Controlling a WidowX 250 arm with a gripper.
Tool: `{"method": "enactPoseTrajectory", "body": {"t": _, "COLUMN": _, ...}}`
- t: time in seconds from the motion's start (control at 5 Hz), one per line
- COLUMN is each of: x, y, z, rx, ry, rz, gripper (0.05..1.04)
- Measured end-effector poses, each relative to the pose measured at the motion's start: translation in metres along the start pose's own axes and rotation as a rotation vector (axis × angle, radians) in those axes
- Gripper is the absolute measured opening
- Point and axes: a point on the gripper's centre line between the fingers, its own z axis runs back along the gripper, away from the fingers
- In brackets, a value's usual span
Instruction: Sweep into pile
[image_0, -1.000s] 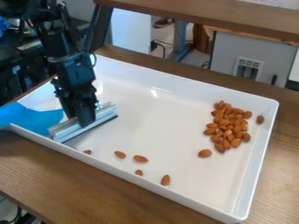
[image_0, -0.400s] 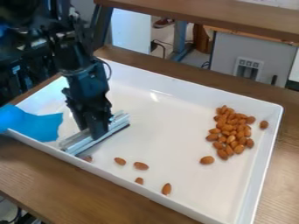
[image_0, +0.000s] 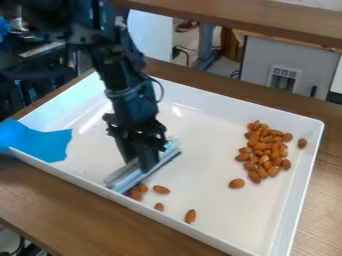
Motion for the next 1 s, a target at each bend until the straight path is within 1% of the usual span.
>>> {"method": "enactPoseTrajectory", "body": {"t": 0.2, "x": 0.006, "y": -0.017, "z": -0.004, "rx": -0.026, "ry": -0.034, "rz": 0.033, "gripper": 0.35}}
{"method": "enactPoseTrajectory", "body": {"t": 0.4, "x": 0.006, "y": -0.041, "z": -0.009, "rx": -0.071, "ry": -0.043, "rz": 0.033, "gripper": 0.35}}
{"method": "enactPoseTrajectory", "body": {"t": 0.6, "x": 0.007, "y": -0.066, "z": -0.006, "rx": -0.101, "ry": -0.08, "rz": 0.06, "gripper": 0.35}}
{"method": "enactPoseTrajectory", "body": {"t": 0.8, "x": 0.007, "y": -0.075, "z": -0.003, "rx": -0.128, "ry": -0.076, "rz": 0.125, "gripper": 0.35}}
{"method": "enactPoseTrajectory", "body": {"t": 1.0, "x": 0.013, "y": -0.085, "z": -0.003, "rx": -0.13, "ry": -0.094, "rz": 0.176, "gripper": 0.35}}
